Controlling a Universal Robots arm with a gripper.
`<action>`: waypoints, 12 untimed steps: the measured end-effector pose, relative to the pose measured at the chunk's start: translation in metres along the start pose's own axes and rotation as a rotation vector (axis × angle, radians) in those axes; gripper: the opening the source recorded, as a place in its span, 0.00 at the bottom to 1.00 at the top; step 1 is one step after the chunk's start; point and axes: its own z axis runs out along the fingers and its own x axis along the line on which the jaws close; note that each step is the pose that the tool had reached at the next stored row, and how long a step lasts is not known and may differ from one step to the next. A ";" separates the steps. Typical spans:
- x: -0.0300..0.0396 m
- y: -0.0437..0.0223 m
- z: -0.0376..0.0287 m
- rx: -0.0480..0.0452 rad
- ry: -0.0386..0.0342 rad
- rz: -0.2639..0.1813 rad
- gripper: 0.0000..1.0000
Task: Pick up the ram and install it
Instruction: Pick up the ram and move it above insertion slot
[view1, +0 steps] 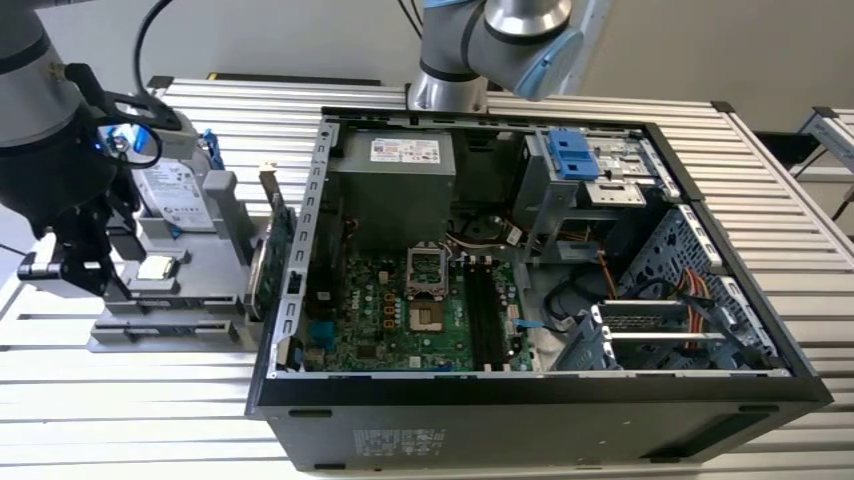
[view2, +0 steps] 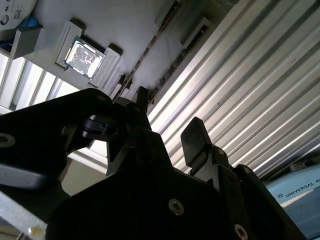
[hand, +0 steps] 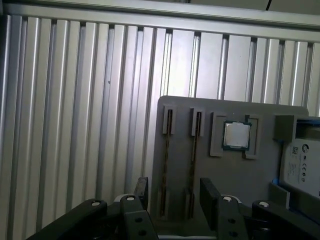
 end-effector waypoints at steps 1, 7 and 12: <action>0.0000 0.0000 0.0008 0.0000 0.0000 0.001 1.00; 0.0000 -0.0003 0.0057 0.0006 -0.0001 0.004 1.00; -0.0003 -0.0005 0.0098 0.0018 0.0000 0.004 1.00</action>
